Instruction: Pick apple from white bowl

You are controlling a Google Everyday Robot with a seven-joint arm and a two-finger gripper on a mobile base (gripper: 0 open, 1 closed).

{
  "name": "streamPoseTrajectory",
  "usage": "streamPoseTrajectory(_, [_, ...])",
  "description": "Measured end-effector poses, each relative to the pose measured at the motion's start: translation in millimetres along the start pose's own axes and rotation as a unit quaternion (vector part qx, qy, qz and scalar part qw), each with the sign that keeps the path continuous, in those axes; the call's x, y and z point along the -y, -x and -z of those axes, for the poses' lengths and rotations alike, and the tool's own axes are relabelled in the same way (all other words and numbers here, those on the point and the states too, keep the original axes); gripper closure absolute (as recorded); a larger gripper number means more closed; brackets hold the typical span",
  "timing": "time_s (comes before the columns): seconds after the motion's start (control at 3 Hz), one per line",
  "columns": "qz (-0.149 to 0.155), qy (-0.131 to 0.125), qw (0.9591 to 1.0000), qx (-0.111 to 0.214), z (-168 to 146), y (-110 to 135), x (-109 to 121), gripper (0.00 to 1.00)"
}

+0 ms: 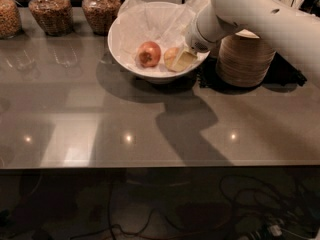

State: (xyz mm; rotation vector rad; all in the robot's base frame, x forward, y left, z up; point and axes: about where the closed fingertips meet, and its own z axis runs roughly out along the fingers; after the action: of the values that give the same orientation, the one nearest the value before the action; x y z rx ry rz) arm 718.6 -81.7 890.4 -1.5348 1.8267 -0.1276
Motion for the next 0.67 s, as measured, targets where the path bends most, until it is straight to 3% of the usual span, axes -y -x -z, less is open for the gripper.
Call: streamPoseTrajectory(0.67, [-0.008, 0.014, 0.9999, 0.004, -21.8, -0.8, -3.6, 0.34])
